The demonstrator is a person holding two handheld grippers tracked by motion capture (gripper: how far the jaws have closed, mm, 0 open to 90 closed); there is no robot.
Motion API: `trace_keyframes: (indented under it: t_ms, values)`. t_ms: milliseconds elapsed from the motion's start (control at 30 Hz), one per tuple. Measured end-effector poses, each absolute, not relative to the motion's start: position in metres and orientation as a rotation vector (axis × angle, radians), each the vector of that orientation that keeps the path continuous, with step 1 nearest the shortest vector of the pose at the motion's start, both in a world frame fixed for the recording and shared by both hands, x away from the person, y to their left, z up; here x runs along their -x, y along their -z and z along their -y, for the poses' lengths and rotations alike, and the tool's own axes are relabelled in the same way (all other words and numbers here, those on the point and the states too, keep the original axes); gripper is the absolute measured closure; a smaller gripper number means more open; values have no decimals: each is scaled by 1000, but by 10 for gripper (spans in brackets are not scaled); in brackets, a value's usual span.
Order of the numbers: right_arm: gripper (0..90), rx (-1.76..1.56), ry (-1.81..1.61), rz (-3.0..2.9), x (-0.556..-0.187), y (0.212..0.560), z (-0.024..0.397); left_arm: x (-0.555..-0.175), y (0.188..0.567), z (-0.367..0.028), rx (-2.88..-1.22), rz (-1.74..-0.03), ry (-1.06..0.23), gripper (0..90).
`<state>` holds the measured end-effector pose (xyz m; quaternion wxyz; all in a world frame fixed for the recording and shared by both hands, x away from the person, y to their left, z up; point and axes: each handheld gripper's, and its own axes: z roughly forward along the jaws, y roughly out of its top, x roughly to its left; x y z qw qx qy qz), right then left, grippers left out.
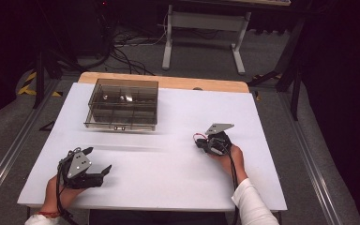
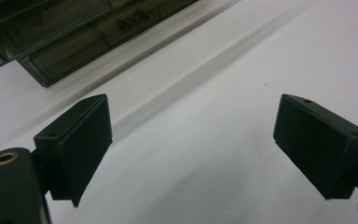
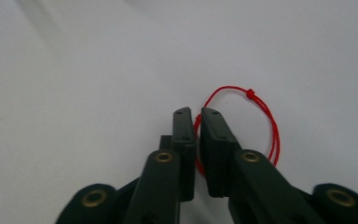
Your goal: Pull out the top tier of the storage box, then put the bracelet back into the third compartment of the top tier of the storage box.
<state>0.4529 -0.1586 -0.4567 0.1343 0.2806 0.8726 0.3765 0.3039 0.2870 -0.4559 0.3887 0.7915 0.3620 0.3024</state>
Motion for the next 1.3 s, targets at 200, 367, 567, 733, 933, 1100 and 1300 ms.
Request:
trace_keyframes:
  t_ms: [200,367,567,733,933,1100,1300]
  values:
    - [900,-793,-1101,-2533,-450,457,160,-305,451,-284,-2007,-899,-779,126]
    - [900,-784,-1138,-2512,-447,455,162,-306,455,-282,-2048,-879,-779,131]
    - [900,-775,-1219,-2468,-441,452,166,-306,452,-280,-2041,-870,-788,131]
    - [900,-734,-1268,-2428,-433,445,165,-302,452,-278,-2035,-836,-784,142]
    - [900,-693,-1311,-2381,-426,437,165,-303,452,-280,-2037,-843,-771,141]
    - [900,-676,-1344,-2351,-419,432,168,-303,452,-280,-2033,-833,-766,140]
    - [900,-641,-1364,-2329,-412,427,171,-304,453,-279,-2045,-837,-769,140]
